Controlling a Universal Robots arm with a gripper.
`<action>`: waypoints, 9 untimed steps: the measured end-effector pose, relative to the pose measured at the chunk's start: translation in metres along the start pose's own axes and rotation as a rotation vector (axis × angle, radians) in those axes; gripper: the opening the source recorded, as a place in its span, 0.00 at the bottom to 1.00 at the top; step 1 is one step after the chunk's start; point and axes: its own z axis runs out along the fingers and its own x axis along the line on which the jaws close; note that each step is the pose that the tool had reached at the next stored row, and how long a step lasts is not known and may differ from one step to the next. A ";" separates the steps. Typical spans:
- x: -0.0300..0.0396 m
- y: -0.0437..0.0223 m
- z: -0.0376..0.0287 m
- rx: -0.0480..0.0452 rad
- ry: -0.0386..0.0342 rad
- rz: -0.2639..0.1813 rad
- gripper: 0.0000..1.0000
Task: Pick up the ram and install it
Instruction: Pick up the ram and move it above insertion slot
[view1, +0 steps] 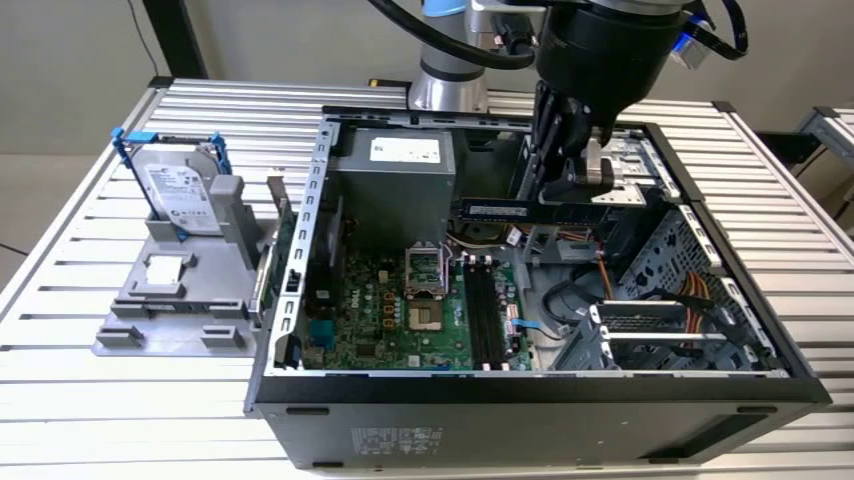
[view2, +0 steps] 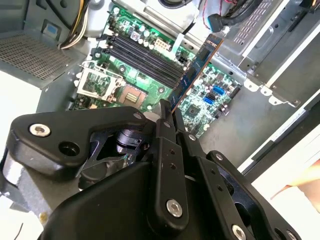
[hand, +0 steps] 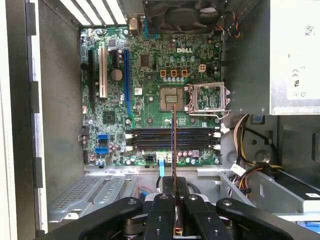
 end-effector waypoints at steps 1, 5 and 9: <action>0.0000 0.0000 0.0000 0.0000 0.0000 0.000 0.00; 0.0000 -0.0001 0.0000 0.0000 0.0001 0.000 0.00; 0.0000 -0.0001 0.0001 0.0001 0.0000 0.000 0.00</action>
